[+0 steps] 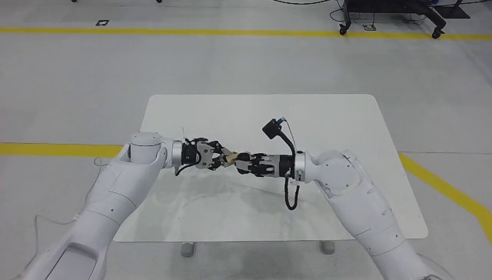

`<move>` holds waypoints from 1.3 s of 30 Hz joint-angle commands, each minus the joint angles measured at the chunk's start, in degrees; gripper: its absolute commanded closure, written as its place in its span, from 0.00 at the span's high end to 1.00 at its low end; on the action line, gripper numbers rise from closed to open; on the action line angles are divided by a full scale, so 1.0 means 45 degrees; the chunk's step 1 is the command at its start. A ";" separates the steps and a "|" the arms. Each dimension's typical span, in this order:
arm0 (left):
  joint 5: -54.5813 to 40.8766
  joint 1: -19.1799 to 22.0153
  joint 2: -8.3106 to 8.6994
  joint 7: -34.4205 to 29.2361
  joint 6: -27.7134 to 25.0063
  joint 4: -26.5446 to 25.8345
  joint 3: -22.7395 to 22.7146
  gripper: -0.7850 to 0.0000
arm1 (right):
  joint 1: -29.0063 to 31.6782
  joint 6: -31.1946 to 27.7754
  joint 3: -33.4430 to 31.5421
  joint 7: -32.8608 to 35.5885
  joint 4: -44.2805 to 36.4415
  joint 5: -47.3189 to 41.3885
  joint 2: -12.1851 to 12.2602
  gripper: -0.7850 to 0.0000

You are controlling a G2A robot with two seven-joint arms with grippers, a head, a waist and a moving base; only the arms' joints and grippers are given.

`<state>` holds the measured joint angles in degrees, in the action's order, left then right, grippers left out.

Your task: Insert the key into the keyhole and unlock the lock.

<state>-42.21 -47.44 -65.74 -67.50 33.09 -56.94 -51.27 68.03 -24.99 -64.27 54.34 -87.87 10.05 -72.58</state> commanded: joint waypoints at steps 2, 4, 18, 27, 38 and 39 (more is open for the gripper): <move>0.0006 -0.0008 0.0007 0.0003 -0.0017 -0.0022 -0.0005 0.00 | -0.0068 0.0014 0.0079 -0.0036 0.0134 -0.0067 0.0021 0.00; 0.0018 -0.0013 0.0012 0.0039 -0.0040 -0.0030 -0.0012 0.00 | -0.0086 -0.0111 0.0065 -0.0102 0.0073 -0.0087 0.0048 0.00; 0.0648 -0.0172 0.0072 0.1344 -0.0415 -0.0525 -0.0096 0.00 | 0.0240 -0.0688 -0.0514 -0.0484 -0.0812 -0.0373 0.0204 1.00; 0.0919 -0.0298 0.0080 0.2212 -0.0642 -0.0651 -0.0148 0.00 | 0.0227 -0.0712 -0.0509 -0.0578 -0.0990 -0.0076 0.0213 1.00; 0.1504 -0.1621 0.0293 0.5730 -0.1996 -0.2882 -0.1232 0.00 | 0.0394 -0.0574 0.1014 -0.3604 -0.3218 1.2275 0.0435 1.00; 0.1524 -0.1733 0.0323 0.5837 -0.2085 -0.3001 -0.1355 0.00 | 0.0362 -0.0611 0.1185 -0.3946 -0.3019 1.3213 0.0448 1.00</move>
<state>-35.40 -54.70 -64.42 -41.72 24.11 -69.89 -56.77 69.80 -27.36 -59.78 38.35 -102.32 61.73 -70.63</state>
